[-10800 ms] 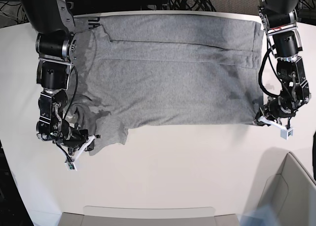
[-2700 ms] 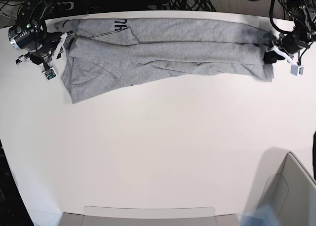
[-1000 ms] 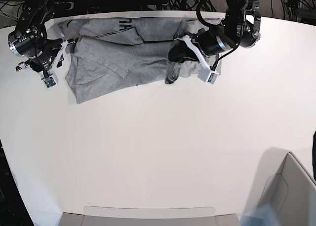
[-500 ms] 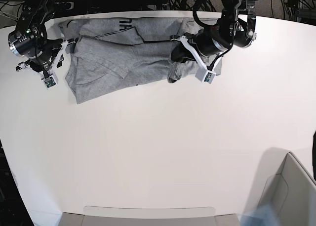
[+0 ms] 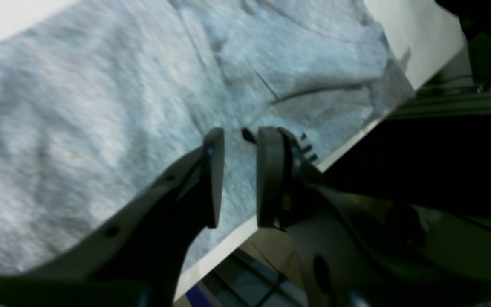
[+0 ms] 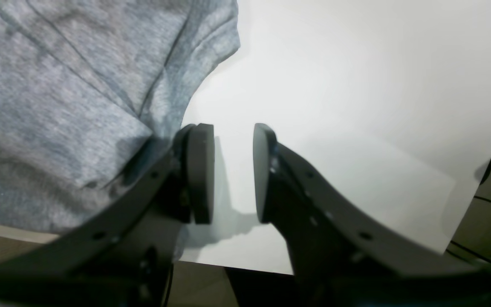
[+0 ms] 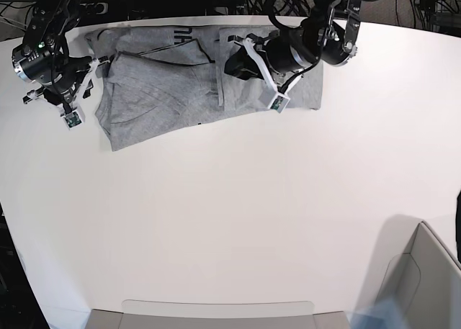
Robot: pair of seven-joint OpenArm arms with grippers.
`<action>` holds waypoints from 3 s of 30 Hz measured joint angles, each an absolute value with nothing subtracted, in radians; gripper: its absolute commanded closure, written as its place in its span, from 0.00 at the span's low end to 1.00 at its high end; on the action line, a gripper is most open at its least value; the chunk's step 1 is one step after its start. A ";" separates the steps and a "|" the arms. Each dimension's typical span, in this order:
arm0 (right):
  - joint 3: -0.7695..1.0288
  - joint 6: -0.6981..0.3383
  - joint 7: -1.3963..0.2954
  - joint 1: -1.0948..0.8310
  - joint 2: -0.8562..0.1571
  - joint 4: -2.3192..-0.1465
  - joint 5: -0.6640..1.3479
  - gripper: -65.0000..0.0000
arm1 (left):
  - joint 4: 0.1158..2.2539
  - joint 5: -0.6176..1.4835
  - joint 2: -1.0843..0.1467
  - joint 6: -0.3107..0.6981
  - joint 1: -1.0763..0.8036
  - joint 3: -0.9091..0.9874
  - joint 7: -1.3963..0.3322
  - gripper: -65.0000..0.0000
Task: Fold the T-shirt properly
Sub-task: 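Carry the strip end with the left gripper toward the middle, folding it over, then release the folded end with the left gripper and regrasp the other end with the right, then fold the strip end with the right gripper over onto the left-folded section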
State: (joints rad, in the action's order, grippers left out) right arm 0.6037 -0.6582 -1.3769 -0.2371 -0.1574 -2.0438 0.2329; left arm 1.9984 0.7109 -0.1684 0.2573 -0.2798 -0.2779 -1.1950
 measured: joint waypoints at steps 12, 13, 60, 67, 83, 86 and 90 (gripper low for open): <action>0.664 -0.658 -1.377 -0.237 -0.157 -2.044 0.255 0.79 | 1.998 0.707 -0.200 0.257 -0.360 0.004 -1.205 1.00; 0.691 -0.658 -1.376 -0.236 -0.159 -2.044 0.266 0.79 | 1.996 0.707 -0.213 0.257 -0.363 0.004 -1.206 1.00; 0.717 -0.688 -1.247 -0.219 -0.174 -1.472 0.810 0.65 | 1.920 0.710 -0.221 0.261 -0.343 -0.015 -1.195 1.00; 0.702 -0.687 -1.232 -0.239 -0.135 -1.473 0.839 0.65 | 1.920 0.710 -0.221 0.261 -0.346 -0.015 -1.195 1.00; 0.587 -0.687 -1.248 -0.146 -0.116 -1.466 0.678 1.00 | 1.919 0.710 -0.221 0.262 -0.346 -0.015 -1.195 1.00; 0.606 -0.680 -1.206 -0.068 -0.112 -1.464 0.521 1.00 | 1.919 0.710 -0.221 0.261 -0.346 -0.015 -1.195 1.00; 0.644 -0.630 -1.169 -0.007 -0.124 -1.456 0.386 1.00 | 1.919 0.712 -0.222 0.262 -0.343 -0.015 -1.194 1.00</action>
State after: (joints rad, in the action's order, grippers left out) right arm 0.6437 -0.6304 -1.1690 -0.0071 -0.1238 -1.4555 0.3862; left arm 1.9190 0.7116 -0.2218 0.2615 -0.3431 -0.0151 -1.1938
